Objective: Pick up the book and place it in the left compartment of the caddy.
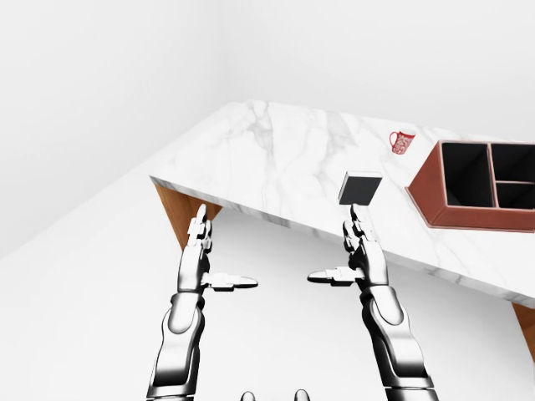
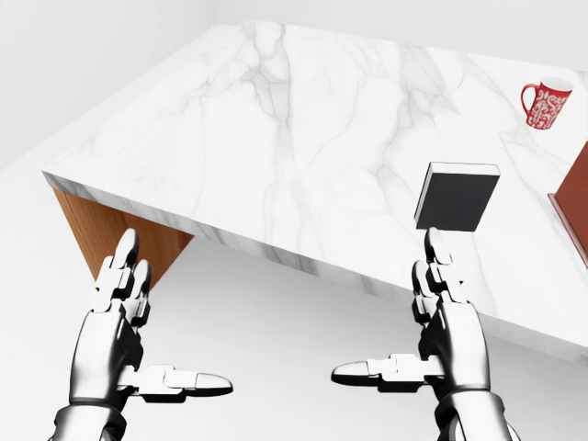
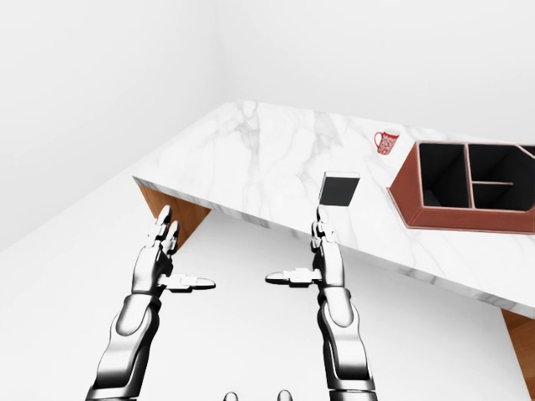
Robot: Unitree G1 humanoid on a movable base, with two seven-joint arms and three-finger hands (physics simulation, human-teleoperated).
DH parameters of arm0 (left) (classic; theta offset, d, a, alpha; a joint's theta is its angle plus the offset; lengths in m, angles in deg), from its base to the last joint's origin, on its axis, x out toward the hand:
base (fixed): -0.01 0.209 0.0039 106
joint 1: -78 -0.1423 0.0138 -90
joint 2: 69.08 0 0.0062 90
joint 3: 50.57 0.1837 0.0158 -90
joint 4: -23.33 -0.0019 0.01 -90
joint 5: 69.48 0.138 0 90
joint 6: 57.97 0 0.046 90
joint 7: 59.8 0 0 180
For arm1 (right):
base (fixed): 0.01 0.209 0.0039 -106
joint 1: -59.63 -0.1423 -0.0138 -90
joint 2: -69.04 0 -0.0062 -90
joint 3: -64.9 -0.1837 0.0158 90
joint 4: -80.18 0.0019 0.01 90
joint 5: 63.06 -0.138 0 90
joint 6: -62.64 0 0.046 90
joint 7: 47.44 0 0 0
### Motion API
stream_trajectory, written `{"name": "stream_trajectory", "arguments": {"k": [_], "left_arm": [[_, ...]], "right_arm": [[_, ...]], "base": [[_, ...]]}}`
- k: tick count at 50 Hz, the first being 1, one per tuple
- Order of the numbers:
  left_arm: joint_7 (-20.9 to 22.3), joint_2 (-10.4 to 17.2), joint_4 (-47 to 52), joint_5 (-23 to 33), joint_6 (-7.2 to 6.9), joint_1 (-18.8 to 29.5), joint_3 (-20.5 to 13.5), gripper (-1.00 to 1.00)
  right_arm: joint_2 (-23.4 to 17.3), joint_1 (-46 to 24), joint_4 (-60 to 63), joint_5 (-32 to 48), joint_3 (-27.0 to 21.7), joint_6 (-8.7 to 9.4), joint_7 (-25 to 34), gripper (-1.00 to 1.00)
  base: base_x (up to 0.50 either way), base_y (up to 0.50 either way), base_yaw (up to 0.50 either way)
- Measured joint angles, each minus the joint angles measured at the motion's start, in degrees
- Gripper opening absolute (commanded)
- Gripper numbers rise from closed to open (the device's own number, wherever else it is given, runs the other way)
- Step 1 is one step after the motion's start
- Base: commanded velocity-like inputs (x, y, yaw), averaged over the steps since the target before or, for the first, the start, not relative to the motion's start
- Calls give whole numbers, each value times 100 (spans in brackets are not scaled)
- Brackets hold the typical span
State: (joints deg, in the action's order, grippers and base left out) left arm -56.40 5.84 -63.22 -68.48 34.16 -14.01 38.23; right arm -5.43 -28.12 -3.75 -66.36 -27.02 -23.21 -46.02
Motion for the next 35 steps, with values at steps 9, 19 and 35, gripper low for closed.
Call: {"name": "stream_trajectory", "arguments": {"k": [9,19,35], "left_arm": [[3,-2,7,11,-5,-4,4,100],[5,-5,39,18,-31,-11,10,100],[-3,-2,-33,29,5,15,4,100]], "right_arm": [[1,-9,-23,-19,-11,33,-14,100],[-2,-26,-53,-50,-22,68,-20,100],[2,-13,19,-57,-12,86,-37,100]], "base": [[0,0,0],[1,-2,0],[13,-28,0]]}}
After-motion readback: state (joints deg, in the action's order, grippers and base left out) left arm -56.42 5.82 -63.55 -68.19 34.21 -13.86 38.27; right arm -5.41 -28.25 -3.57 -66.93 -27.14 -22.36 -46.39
